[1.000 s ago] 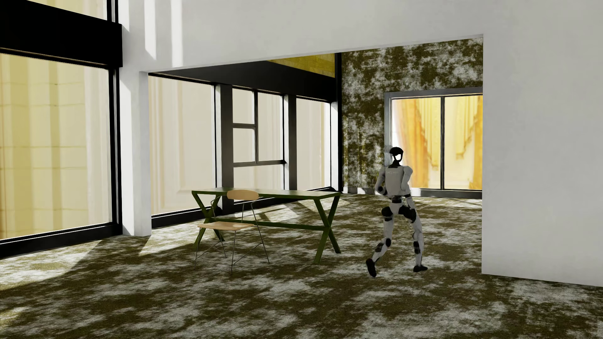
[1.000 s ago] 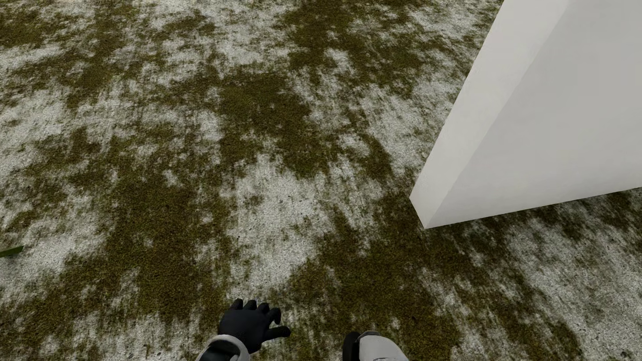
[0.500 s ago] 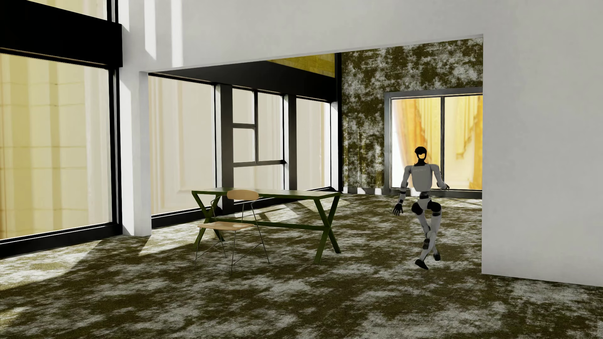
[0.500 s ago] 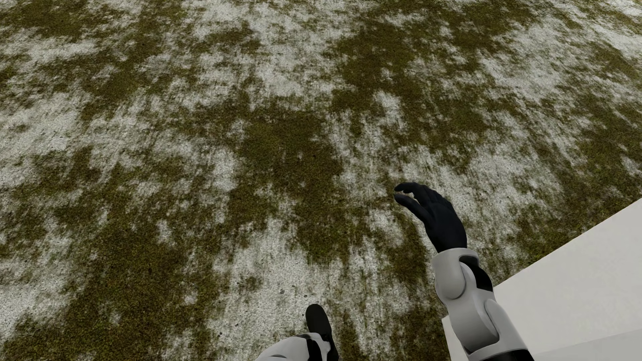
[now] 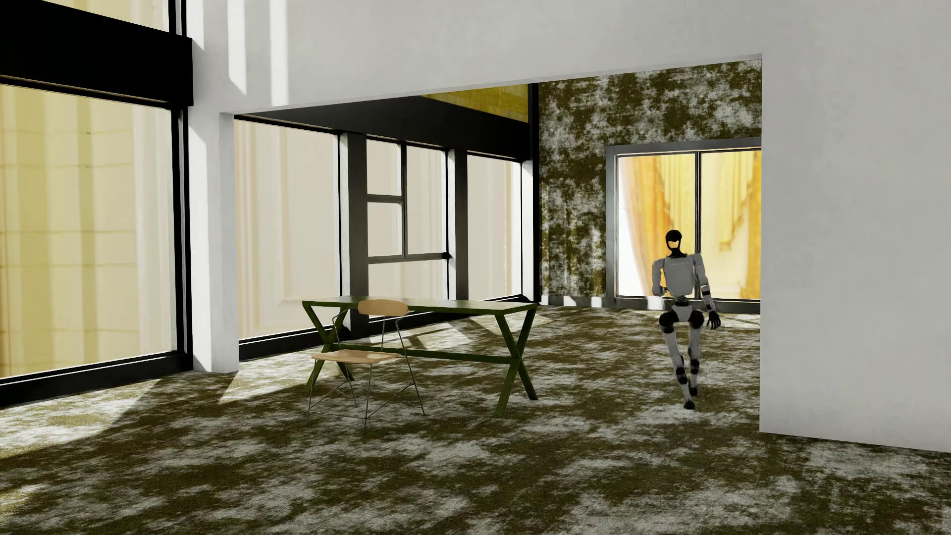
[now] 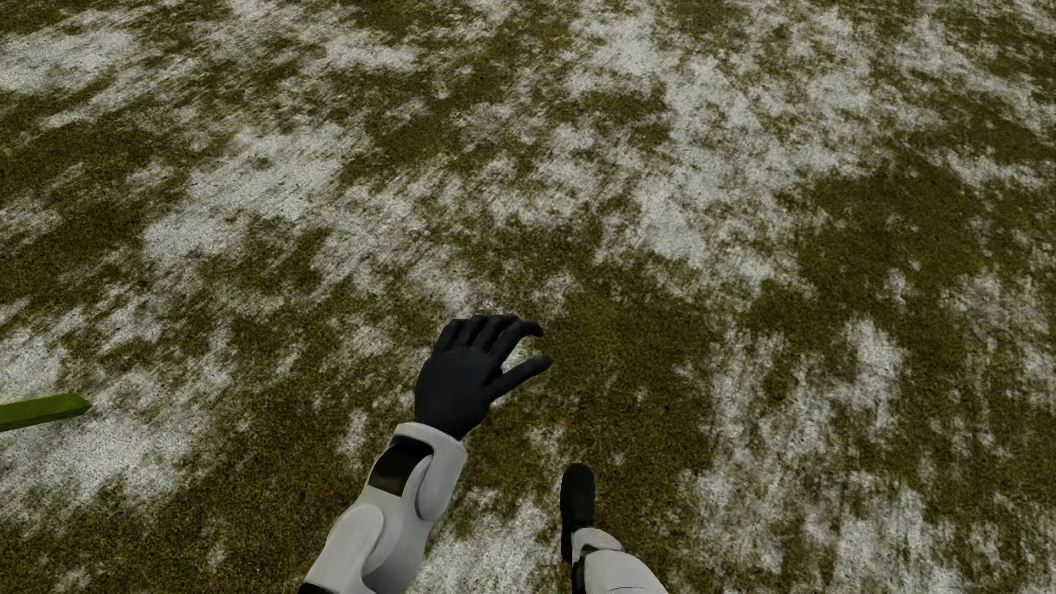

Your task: Go around the desk

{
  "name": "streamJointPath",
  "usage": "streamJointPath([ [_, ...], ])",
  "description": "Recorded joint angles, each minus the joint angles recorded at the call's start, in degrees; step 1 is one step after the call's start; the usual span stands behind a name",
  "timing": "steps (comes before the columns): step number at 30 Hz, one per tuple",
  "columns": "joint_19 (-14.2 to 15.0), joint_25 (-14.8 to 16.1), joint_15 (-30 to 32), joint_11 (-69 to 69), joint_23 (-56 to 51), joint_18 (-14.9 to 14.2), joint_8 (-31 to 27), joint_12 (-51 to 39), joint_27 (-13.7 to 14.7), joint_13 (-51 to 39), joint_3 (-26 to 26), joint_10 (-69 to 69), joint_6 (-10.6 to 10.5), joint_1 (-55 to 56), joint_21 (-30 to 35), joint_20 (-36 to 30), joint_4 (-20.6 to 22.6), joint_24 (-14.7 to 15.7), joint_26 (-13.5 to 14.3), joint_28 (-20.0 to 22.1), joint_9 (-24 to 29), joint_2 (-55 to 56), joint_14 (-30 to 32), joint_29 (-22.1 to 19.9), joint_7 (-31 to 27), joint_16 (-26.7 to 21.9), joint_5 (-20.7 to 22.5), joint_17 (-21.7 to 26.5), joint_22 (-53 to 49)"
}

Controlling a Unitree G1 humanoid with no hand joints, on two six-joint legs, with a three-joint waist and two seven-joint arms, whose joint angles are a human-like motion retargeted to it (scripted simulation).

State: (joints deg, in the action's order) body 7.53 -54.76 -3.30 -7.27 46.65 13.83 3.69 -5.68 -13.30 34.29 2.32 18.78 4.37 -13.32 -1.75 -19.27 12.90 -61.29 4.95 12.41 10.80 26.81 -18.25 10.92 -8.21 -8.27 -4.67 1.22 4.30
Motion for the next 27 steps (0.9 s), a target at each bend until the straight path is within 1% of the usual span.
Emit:
streamJointPath([
  [1,-0.59,-1.24,1.14,-2.9,-0.34,-0.39,-1.61,1.46,-0.95,-0.93,0.27,3.6,-0.09,-1.74,-0.31,0.65,-0.48,3.16,-0.91,1.68,0.18,0.12,0.82,-0.43,1.13,-0.91,2.44,0.55,-2.18],
  [2,-0.54,-1.87,5.31,-7.84,-1.25,-1.22,-4.48,2.72,-2.04,-2.12,0.66,7.21,-0.42,-3.01,-1.6,1.18,-1.26,4.71,-2.46,2.51,0.28,0.1,4.35,-1.83,1.8,-1.75,4.12,0.37,-1.91],
  [3,-0.27,-1.05,10.77,-12.93,-2.39,-3.47,-3.58,3.62,-2.4,-3.15,0.86,14.74,-0.92,-2.56,-3.95,1.49,-1.85,4.4,-5.66,0.85,0.36,-0.99,9.97,-4.19,2.95,-2.31,3.72,-0.53,0.8],
  [4,-3.57,0.58,7.12,-20.73,-3.19,-10.66,-1.79,4.21,-2.39,-4.54,1.01,26.8,-1.57,1.06,-6.25,1.55,-2.58,1.62,-9.97,-3.22,0.66,-0.25,16.45,-5.96,3.94,-2.64,2.7,-1.53,4.92],
  [5,-4.2,1.84,1.82,-26.36,-3.49,-20.28,0.08,5.07,-2.08,-6.75,1.1,39.72,-2.33,6.24,-7.4,1.43,-4.81,-3.03,-14.24,-8.6,0.91,-1.06,23.57,-6.74,6.98,-2.29,1.21,-1.65,9.89],
  [6,-4.28,1.63,-2.37,-28.56,-3.19,-20.96,2.0,6.36,-1.88,-9.75,0.85,49.84,-3.18,12.09,-6.85,2.2,-9.27,-6.62,-18.36,-11.94,1.04,-3.63,26.42,-6.0,10.27,-0.83,0.26,-0.73,15.17],
  [7,-4.05,0.88,-5.28,-28.31,-3.1,-18.09,3.55,8.03,-2.15,-13.28,0.12,55.96,-4.04,17.86,-6.01,3.97,-13.33,-8.21,-21.01,-12.29,1.05,-7.4,23.1,-5.75,12.79,1.3,-0.47,0.7,21.11],
  [8,-3.86,0.34,-7.09,-26.35,-3.73,-16.25,4.88,9.73,-2.33,-16.82,-0.89,58.36,-4.73,23.29,-5.21,7.71,-17.07,-6.7,-23.33,-11.43,0.99,-11.66,20.8,-6.61,15.27,3.88,-0.9,1.97,27.6],
  [9,-3.66,-0.16,-8.36,-23.66,-4.87,-15.35,6.14,11.49,-2.76,-20.09,-2.0,57.76,-5.2,28.51,-4.11,13.16,-19.78,-2.65,-26.0,-11.18,0.83,-15.95,19.88,-8.45,17.12,5.94,-0.83,2.91,33.72],
  [10,-3.3,-0.44,-9.58,-21.14,-6.68,-14.43,7.2,13.08,-2.32,-23.2,-3.08,54.49,-5.46,33.6,-2.51,18.28,-20.87,1.15,-28.94,-11.69,0.65,-19.72,19.41,-10.79,18.27,6.68,-0.79,3.98,38.83],
  [11,-2.87,-0.11,-10.95,-19.0,-8.81,-13.88,8.12,15.24,-0.5,-26.13,-4.07,48.57,-5.55,37.94,-1.29,21.12,-21.62,3.25,-30.61,-13.92,0.45,-22.97,18.77,-12.17,19.44,5.6,-0.71,5.16,41.99],
  [12,-2.34,1.38,-12.43,-16.84,-10.99,-13.41,9.02,17.7,1.31,-29.27,-4.99,40.23,-5.59,41.17,-0.21,21.14,-22.65,2.52,-30.72,-15.9,0.26,-26.1,18.2,-12.94,21.1,3.63,-0.49,6.61,43.37],
  [13,-1.71,3.85,-13.72,-14.18,-13.75,-13.11,10.09,20.55,3.02,-31.68,-5.83,28.56,-5.7,42.44,0.18,19.62,-23.7,0.31,-28.06,-17.77,0.11,-29.6,18.39,-13.34,24.26,0.83,-0.28,8.02,43.62],
  [14,-0.89,7.09,-14.84,-11.23,-17.29,-13.57,11.38,23.12,4.52,-33.03,-6.62,13.76,-5.84,42.18,-0.27,18.31,-22.94,-2.08,-24.51,-18.83,0.03,-33.41,20.19,-13.49,27.15,-1.96,-0.17,9.26,43.45],
  [15,0.06,10.39,-16.08,-8.63,-21.17,-14.47,12.85,25.23,5.38,-33.44,-7.34,-2.32,-5.93,41.0,-1.35,18.41,-20.17,-3.48,-22.02,-19.54,0.03,-37.24,19.92,-14.07,27.52,-4.01,-0.18,10.22,43.16],
  [16,1.11,13.03,-17.47,-7.94,-24.83,-15.2,14.37,26.87,6.28,-33.12,-7.98,-11.08,-5.95,41.38,-2.53,20.04,-18.0,-3.74,-21.47,-20.57,0.16,-40.48,17.48,-15.38,26.32,-5.21,-0.39,10.75,42.89],
  [17,2.05,15.41,-19.05,-8.97,-27.58,-14.81,16.37,27.74,6.8,-32.26,-8.13,-12.05,-6.0,41.92,-4.11,21.96,-17.01,-3.83,-22.19,-21.25,0.29,-43.15,16.71,-16.49,29.15,-5.71,-0.59,11.05,42.72],
  [18,2.84,16.97,-18.83,-11.75,-29.44,-13.33,18.19,27.91,6.92,-30.38,-8.15,-8.3,-5.81,41.55,-6.04,23.47,-16.26,-4.29,-23.24,-21.43,0.38,-45.73,19.24,-17.31,31.48,-5.7,-0.93,10.89,42.64],
  [19,2.87,16.99,-15.69,-14.43,-30.15,-6.44,18.86,27.65,6.02,-28.28,-8.33,-3.5,-5.33,41.72,-7.19,24.75,-15.1,-4.88,-24.73,-21.18,0.54,-47.6,19.99,-16.91,31.54,-4.61,-1.88,10.63,42.43],
  [20,1.64,15.7,-10.0,-20.15,-29.19,-2.71,18.45,27.67,4.27,-26.75,-8.46,-1.07,-4.64,40.24,-6.99,26.22,-14.75,-4.94,-25.27,-19.72,0.65,-47.55,24.96,-15.23,32.81,-2.75,-3.41,10.2,41.5],
  [21,-0.36,12.91,-3.59,-30.37,-26.78,0.17,18.63,27.67,2.3,-25.5,-8.51,2.67,-3.8,39.4,-5.88,27.5,-14.3,-4.68,-25.68,-17.58,0.83,-45.23,25.57,-12.98,33.07,-0.39,-6.32,9.9,40.52],
  [22,-2.71,9.35,3.39,-42.92,-23.28,0.33,18.64,26.79,0.42,-24.26,-8.24,6.51,-2.79,38.48,-4.19,28.48,-12.94,-3.77,-25.96,-14.78,1.07,-41.15,22.12,-9.99,32.42,2.29,-10.69,9.6,39.98],
  [23,-5.39,5.43,6.49,-54.68,-19.18,0.3,14.57,24.93,-1.29,-23.38,-7.47,7.77,-1.71,36.33,-2.23,28.31,-10.45,-3.48,-26.03,-11.98,1.4,-34.83,19.18,-7.17,31.34,4.69,-12.75,9.18,40.1],
  [24,-7.02,1.71,2.72,-63.76,-14.84,0.19,9.51,22.13,-2.43,-22.57,-6.66,7.21,-0.94,33.23,-0.08,26.88,-7.86,-4.36,-25.86,-9.54,1.68,-27.65,16.89,-4.22,29.7,6.4,-12.19,8.49,40.65],
  [25,-7.61,-0.52,1.06,-70.0,-11.59,-0.12,5.55,18.58,-2.42,-21.18,-5.97,5.63,-0.59,29.65,1.06,25.12,-5.7,-5.4,-25.92,-7.47,1.8,-20.61,15.23,-2.33,27.54,7.93,-10.97,7.15,41.12],
  [26,-6.6,-1.63,0.92,-73.01,-9.63,-0.51,3.14,14.75,-2.34,-19.07,-5.3,3.7,-0.53,26.12,1.36,23.49,-3.75,-5.74,-24.78,-6.19,1.72,-14.17,13.94,-1.05,25.06,9.64,-10.93,5.5,41.43],
  [27,-7.35,-1.68,0.74,-72.76,-9.0,-0.88,1.49,11.5,-1.5,-16.63,-4.5,1.99,-0.57,22.64,1.1,21.66,-2.25,-4.61,-21.96,-5.97,1.5,-8.62,12.66,-0.24,22.34,11.28,-10.94,3.99,40.07],
])
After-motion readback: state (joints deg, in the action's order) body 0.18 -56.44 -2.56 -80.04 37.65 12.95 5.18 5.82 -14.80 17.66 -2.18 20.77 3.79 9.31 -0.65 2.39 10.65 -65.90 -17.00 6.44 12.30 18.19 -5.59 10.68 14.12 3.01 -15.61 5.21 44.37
